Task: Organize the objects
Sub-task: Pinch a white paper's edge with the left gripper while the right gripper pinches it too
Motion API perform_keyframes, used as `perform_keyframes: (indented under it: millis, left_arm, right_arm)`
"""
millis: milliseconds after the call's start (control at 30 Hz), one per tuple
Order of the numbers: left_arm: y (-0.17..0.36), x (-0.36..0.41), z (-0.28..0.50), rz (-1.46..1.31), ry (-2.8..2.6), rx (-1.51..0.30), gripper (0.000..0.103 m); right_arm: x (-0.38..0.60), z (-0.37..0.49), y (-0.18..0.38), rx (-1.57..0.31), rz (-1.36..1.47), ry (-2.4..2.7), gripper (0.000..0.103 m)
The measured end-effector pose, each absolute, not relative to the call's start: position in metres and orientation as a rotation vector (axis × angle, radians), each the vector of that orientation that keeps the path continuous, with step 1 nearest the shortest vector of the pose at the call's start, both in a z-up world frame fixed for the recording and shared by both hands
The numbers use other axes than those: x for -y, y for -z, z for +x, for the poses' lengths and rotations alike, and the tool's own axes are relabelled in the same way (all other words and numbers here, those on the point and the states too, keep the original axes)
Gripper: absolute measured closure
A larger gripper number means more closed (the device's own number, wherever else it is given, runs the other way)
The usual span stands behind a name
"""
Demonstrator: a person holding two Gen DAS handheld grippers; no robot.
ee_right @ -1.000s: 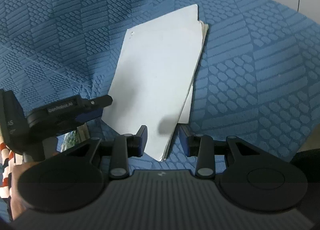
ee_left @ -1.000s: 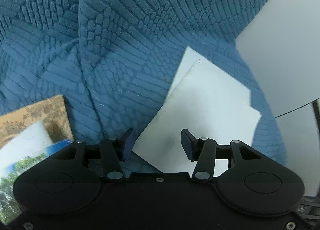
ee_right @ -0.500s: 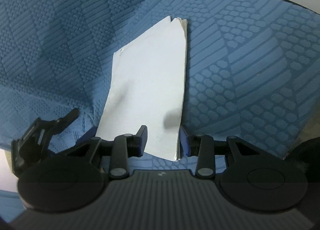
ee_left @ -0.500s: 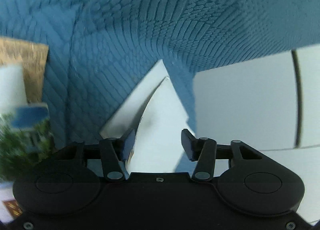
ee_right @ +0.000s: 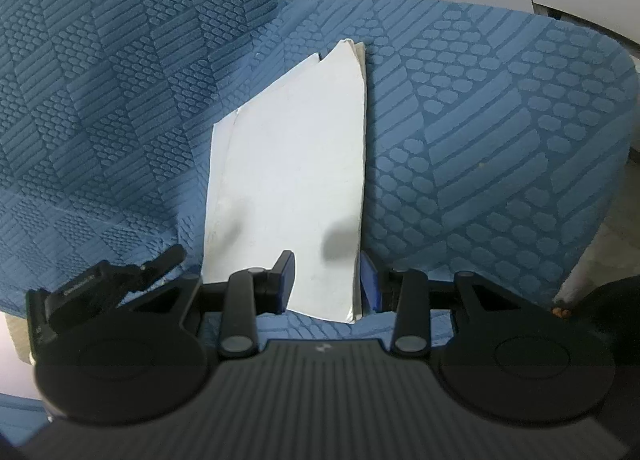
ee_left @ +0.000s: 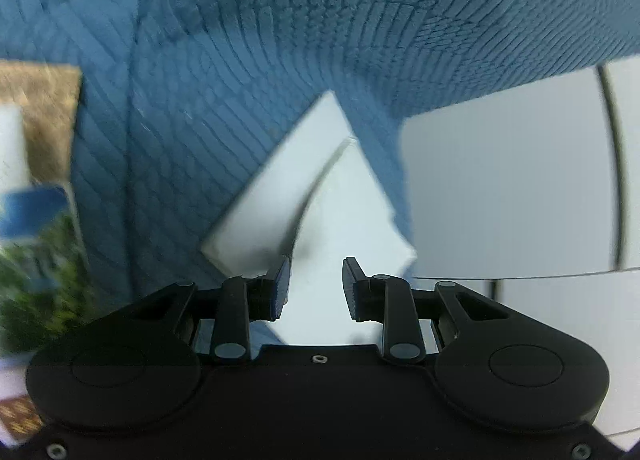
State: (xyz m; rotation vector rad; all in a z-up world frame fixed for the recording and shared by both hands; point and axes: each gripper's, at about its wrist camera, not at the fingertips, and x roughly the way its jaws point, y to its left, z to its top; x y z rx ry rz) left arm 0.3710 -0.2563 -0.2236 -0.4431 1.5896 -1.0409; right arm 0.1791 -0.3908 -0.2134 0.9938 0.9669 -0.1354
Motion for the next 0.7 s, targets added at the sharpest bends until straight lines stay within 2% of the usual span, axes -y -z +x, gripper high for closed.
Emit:
perform_keyframes:
  millis: [100,233,433,500,700]
  left_arm:
    - [0.228,0.257,0.375,-0.525,1.071,-1.626,0.077]
    - [0.228,0.268,0.364,-0.426,1.079,-1.638,0.078]
    - [0.232,0.273,0.361,-0.399,0.976,-1.571,0.086]
    - [0.233,0.274,0.36,-0.409,0.953,-1.564,0.095]
    - [0.234,0.275,0.354,-0.49,0.905,-1.559,0.102]
  right_arm:
    - [0.394,0.179,0.216,-0.964,1.016,0.132,0.064]
    - [0.396,0.178,0.219,-0.969,1.056,0.113,0.064]
    - [0.397,0.178,0.218,-0.968,1.061,0.107,0.064]
    - [0.397,0.176,0.216,-0.96,1.044,0.104,0.064]
    - [0.401,0.16,0.197,-0.86,1.036,0.119,0.063]
